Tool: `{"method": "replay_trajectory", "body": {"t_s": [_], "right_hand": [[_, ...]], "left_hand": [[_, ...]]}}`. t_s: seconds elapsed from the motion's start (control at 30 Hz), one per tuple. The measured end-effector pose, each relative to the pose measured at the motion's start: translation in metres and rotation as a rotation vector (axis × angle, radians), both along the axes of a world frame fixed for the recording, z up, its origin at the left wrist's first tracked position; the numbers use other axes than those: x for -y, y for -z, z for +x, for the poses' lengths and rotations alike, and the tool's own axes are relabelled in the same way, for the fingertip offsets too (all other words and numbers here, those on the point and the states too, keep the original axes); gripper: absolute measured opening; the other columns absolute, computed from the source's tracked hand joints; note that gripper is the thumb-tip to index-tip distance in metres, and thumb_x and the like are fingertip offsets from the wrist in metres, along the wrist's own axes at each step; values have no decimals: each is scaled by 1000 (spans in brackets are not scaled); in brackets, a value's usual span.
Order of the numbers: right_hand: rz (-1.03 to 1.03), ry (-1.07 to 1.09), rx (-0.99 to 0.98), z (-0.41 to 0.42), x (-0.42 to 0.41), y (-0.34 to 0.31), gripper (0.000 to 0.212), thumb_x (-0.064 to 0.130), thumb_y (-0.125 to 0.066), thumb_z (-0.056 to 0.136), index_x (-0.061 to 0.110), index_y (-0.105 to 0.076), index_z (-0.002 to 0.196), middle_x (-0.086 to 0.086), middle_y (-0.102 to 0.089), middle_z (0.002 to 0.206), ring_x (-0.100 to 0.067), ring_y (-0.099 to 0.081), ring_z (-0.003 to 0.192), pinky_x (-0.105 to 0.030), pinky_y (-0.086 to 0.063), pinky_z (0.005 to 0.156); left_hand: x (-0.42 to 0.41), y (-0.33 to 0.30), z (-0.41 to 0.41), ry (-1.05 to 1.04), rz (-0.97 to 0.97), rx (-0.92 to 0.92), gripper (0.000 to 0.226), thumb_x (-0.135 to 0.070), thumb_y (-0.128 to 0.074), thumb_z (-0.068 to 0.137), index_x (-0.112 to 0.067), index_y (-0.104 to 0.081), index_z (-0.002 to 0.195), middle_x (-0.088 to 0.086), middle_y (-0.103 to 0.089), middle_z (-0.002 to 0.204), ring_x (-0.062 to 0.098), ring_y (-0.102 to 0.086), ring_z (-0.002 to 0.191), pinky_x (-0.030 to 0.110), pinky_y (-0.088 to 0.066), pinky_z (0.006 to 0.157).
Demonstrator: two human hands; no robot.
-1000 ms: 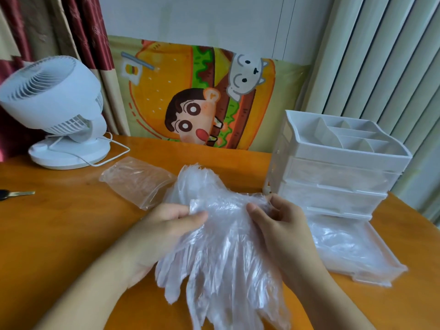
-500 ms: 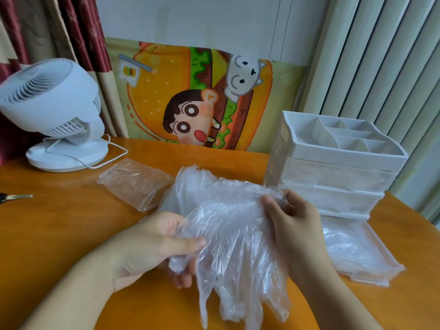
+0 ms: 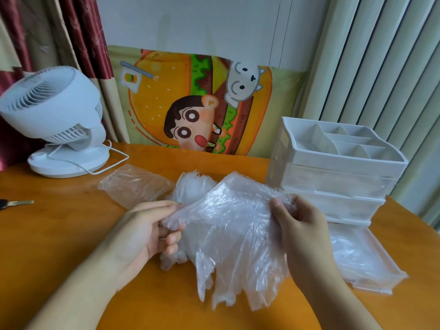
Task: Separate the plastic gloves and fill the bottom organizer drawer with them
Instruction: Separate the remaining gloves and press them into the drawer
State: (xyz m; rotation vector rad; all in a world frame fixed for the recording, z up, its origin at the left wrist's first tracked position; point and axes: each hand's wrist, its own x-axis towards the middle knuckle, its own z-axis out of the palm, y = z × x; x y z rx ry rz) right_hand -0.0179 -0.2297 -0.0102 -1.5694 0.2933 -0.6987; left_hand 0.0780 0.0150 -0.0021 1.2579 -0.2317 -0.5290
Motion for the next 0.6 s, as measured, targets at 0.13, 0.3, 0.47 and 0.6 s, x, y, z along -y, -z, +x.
{"method": "replay_trajectory", "body": {"t_s": [0.13,0.3,0.47,0.6], "right_hand": [[-49,14,-20,-1,-3,1,32,28,-69,102,4,-61,83,-3,-51,64,-18,-45,59,-34,-34,55],[-69,7,10,2,-5,4,36,33,-71,101,2,-59,87,-9,-53,68,-19,-46,63,-33,-35,56],[149,-284,-131,-3,-7,-4,43,52,-69,96,20,-73,124,-8,-80,113,-30,-76,108,-62,-55,101],[68,-372,-189,-6,-9,-10,35,43,-71,96,15,-74,117,-9,-81,107,-32,-79,97,-60,-59,94]], "left_hand": [[-1,1,-9,104,85,17,60,-60,-47,99,-9,-78,101,10,-50,73,19,-41,55,31,-34,48],[-1,0,-15,94,262,221,27,-33,-74,94,-5,-74,93,9,-52,71,14,-41,52,28,-32,46],[2,4,-16,-88,197,295,20,-16,-61,102,-3,-74,95,9,-50,67,14,-36,49,24,-29,43],[2,3,-14,-191,168,320,22,-12,-59,103,5,-70,95,13,-47,68,15,-34,49,24,-27,43]]}}
